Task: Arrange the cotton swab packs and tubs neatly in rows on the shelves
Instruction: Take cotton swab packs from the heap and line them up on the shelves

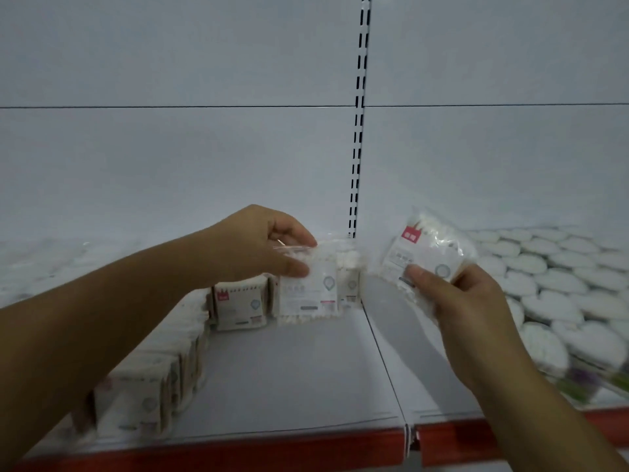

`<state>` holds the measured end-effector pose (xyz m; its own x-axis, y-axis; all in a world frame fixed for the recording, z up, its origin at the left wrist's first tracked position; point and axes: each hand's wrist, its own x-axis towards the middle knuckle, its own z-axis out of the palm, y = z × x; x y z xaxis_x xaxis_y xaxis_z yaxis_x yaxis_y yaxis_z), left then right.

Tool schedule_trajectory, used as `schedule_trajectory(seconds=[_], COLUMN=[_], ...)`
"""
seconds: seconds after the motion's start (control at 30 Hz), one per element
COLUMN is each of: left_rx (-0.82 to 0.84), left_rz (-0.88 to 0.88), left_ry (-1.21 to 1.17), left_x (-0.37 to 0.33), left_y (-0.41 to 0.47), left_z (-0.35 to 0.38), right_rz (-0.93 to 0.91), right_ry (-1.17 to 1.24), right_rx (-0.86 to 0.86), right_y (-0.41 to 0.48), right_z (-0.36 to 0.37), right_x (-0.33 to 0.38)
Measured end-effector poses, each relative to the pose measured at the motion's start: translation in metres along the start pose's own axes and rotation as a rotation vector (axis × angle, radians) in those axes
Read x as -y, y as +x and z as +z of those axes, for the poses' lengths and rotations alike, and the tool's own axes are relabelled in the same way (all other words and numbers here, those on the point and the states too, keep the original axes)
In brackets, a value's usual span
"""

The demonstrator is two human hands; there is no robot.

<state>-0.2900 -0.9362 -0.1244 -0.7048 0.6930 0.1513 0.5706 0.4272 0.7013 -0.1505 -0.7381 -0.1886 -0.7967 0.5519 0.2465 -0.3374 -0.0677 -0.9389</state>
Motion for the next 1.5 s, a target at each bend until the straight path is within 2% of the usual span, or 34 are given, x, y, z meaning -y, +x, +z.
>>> schedule_trajectory(seconds=[0.07, 0.17, 0.3, 0.43, 0.53, 0.7, 0.83, 0.97, 1.1, 1.23, 1.4, 1.5], left_rx=[-0.115, -0.180, -0.108, -0.014, 0.011, -0.057, -0.024, -0.019, 0.054, 0.099, 0.042, 0.136], left_rz=[0.000, 0.035, 0.195, 0.256, 0.322, 0.468, 0.569, 0.520, 0.340, 0.228, 0.085, 0.032], left_ry=[0.247, 0.449, 0.831, 0.994, 1.071, 0.953, 1.139, 1.184, 1.273, 1.265, 1.081, 1.135], left_x=[0.009, 0.027, 0.046, 0.052, 0.053, 0.054, 0.059, 0.052, 0.044, 0.027, -0.055, -0.117], left_y=[0.007, 0.011, 0.011, 0.015, 0.019, 0.019, 0.023, 0.025, 0.027, 0.019, 0.024, 0.051], left_z=[0.005, 0.017, 0.026, 0.023, 0.023, 0.027, 0.026, 0.029, 0.032, 0.023, 0.016, 0.040], right_rz=[-0.034, -0.071, -0.141, -0.203, -0.198, -0.319, -0.428, -0.466, -0.435, -0.440, -0.615, -0.600], right_ry=[-0.199, -0.431, -0.756, -1.025, -1.069, -1.197, -1.335, -1.455, -1.641, -1.593, -1.553, -1.808], right_rx=[-0.079, -0.041, 0.062, 0.195, 0.262, 0.255, 0.243, 0.309, 0.383, 0.469, 0.533, 0.566], right_y=[0.009, 0.024, 0.036, 0.049, 0.060, 0.066, 0.066, 0.066, 0.065, 0.055, 0.055, 0.066], right_z=[0.003, 0.010, 0.016, 0.020, 0.023, 0.023, 0.025, 0.029, 0.031, 0.033, -0.013, -0.080], right_x=[-0.004, -0.022, -0.045, -0.053, -0.061, -0.067, -0.068, -0.067, -0.050, -0.019, 0.050, 0.093])
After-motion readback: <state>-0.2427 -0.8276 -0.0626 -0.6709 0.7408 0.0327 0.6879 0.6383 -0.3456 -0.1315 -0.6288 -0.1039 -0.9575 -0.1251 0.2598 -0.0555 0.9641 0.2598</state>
